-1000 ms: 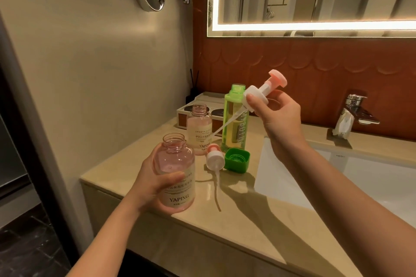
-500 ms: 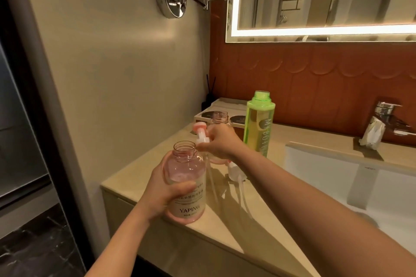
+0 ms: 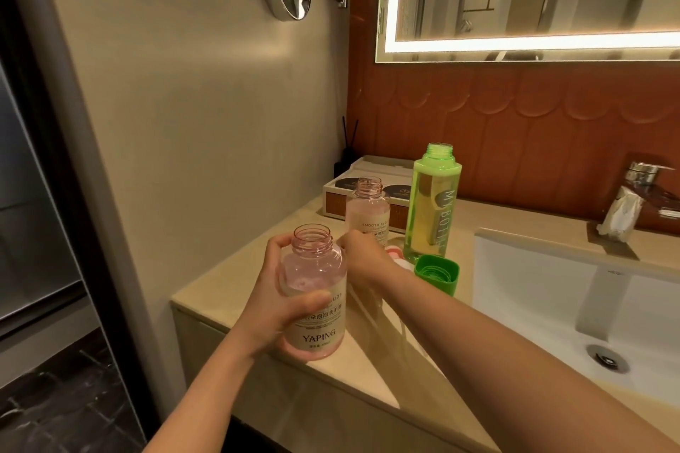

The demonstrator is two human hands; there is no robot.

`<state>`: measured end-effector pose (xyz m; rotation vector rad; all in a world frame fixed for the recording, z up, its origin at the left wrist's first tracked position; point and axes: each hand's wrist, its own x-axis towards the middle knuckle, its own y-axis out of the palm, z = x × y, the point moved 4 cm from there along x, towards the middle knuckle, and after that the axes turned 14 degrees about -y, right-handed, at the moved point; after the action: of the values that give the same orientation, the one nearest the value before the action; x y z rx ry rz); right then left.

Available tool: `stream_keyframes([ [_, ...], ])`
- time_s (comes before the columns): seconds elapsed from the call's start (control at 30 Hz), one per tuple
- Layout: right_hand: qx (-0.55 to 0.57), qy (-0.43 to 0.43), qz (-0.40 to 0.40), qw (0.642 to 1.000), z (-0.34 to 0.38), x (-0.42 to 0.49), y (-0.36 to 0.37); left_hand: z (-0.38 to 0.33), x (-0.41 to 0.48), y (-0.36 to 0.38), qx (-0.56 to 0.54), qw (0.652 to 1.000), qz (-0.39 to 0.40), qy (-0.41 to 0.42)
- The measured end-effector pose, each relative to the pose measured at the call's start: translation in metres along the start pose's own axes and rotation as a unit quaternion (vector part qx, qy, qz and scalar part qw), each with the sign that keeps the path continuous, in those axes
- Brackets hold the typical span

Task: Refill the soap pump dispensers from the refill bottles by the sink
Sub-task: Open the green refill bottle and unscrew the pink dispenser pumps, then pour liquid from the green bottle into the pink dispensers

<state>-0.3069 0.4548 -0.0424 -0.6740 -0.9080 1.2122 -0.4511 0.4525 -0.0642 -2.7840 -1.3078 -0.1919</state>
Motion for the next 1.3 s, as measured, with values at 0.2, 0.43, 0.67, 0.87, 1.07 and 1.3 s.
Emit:
stream_keyframes([
  [0.2,0.033,-0.043,-0.085,0.995,0.01,-0.03,-0.034,0.0,-0.006,0.001,0.011,0.995,-0.091,0.039],
  [0.43,0.083,-0.044,-0.331,0.939,-0.022,-0.069,-0.106,0.002,-0.017,0.005,0.037,0.989,-0.136,0.04],
  [0.67,0.134,0.089,-0.356,0.92,-0.088,-0.043,-0.126,-0.008,-0.028,0.027,0.013,0.973,-0.227,0.038],
  [0.87,0.188,0.048,-0.273,0.942,-0.108,-0.016,-0.123,0.0,-0.016,0.029,0.002,0.971,-0.238,0.029],
  [1.07,0.261,-0.004,-0.238,0.936,-0.115,-0.009,-0.12,0.001,-0.01,0.029,-0.017,0.972,-0.231,0.032],
  [1.3,0.283,-0.05,-0.242,0.927,-0.116,-0.003,-0.106,0.004,-0.008,0.029,-0.01,0.967,-0.247,0.053],
])
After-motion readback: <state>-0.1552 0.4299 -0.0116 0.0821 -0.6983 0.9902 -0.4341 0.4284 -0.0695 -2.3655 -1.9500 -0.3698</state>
